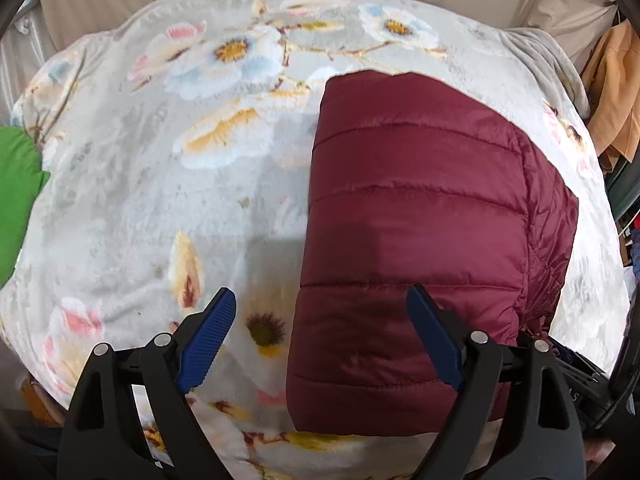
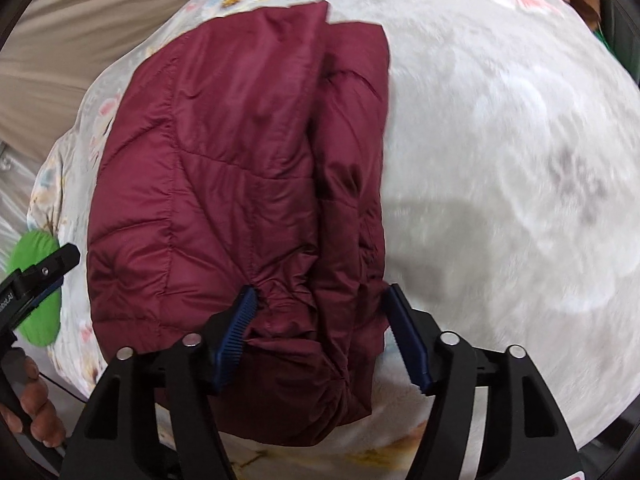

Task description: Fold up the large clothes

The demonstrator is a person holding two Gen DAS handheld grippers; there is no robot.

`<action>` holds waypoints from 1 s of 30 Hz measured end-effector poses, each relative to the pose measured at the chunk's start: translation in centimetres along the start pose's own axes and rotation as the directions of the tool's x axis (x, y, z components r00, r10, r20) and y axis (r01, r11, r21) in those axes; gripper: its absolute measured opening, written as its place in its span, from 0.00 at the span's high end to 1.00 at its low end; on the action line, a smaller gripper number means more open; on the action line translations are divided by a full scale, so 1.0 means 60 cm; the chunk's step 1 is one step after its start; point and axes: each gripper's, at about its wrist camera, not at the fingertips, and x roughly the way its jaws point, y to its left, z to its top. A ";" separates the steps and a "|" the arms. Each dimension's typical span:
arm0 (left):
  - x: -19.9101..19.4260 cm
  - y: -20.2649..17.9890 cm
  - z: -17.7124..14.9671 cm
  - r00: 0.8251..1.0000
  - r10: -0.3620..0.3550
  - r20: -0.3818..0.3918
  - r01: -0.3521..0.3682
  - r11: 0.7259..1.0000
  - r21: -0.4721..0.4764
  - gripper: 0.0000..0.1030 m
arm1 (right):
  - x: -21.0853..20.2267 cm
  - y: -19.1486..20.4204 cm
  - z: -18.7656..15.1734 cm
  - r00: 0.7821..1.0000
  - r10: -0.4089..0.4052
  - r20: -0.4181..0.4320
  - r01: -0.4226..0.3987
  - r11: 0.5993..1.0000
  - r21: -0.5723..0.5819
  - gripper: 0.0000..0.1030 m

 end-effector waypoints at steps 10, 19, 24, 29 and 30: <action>0.074 0.025 0.000 0.976 -0.193 -0.103 0.182 0.977 -0.107 0.09 | 0.031 -0.053 -0.018 0.988 0.150 -0.039 -0.139 0.971 0.194 0.23; 0.141 0.024 0.002 0.912 -0.388 -0.135 0.362 0.915 -0.179 0.04 | 0.043 -0.043 -0.012 0.986 0.161 -0.047 -0.149 0.970 0.190 0.23; 0.150 0.016 0.009 0.876 -0.455 -0.161 0.425 0.885 -0.190 0.20 | 0.050 -0.043 -0.003 0.973 0.223 -0.051 -0.208 0.955 0.212 0.48; 0.078 0.012 0.034 0.857 -0.505 -0.101 0.493 0.862 -0.123 0.60 | 0.014 -0.022 0.007 0.962 0.274 -0.004 -0.267 0.943 0.200 0.76; 0.064 0.012 0.041 0.854 -0.513 -0.084 0.504 0.857 -0.107 0.63 | 0.001 -0.014 0.008 0.961 0.277 0.016 -0.275 0.943 0.187 0.78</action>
